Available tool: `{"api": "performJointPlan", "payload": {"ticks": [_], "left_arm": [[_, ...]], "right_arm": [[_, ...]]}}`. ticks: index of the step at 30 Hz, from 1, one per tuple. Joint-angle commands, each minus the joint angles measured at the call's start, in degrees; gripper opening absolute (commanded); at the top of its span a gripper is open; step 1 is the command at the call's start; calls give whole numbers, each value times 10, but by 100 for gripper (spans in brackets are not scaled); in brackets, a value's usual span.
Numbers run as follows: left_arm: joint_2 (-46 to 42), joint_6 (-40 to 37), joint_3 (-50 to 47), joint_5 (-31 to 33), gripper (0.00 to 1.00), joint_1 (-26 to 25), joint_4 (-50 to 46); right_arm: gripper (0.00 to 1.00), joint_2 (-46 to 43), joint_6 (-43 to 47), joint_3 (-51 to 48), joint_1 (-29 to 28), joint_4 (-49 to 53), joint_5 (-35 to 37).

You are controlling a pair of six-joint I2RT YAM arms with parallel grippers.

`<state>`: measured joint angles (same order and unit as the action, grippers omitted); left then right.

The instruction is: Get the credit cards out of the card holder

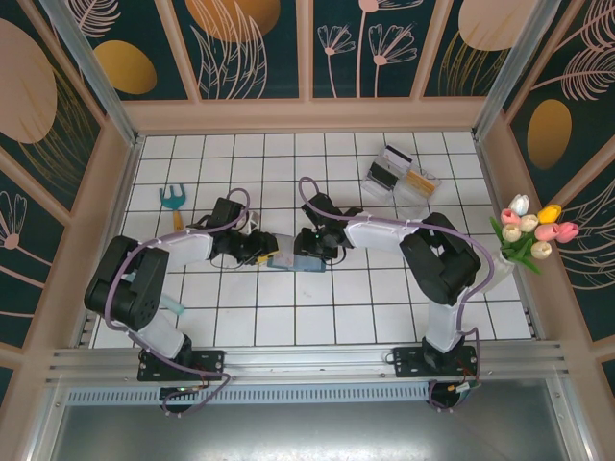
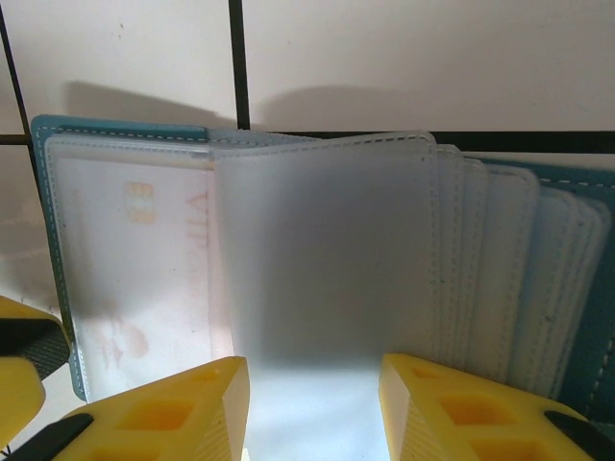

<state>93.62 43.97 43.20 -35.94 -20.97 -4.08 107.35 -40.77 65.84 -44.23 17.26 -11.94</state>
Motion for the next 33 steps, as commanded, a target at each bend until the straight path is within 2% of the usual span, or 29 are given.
{"api": "performJointPlan", "payload": {"ticks": [1,5,16,25,33], "left_arm": [[18,-15,15,-6,35,-2,-5],[31,-15,12,-15,35,-1,0],[24,-26,20,11,39,-1,-19],[28,-24,21,-41,36,-1,4],[13,-54,41,-21,36,-1,-38]], "right_arm": [[43,-21,4,5,-3,40,29],[43,-23,-9,6,-10,45,43],[43,-6,-24,-17,-11,45,45],[42,-4,-24,-21,-11,39,37],[42,-5,-24,-21,-11,38,35]]}}
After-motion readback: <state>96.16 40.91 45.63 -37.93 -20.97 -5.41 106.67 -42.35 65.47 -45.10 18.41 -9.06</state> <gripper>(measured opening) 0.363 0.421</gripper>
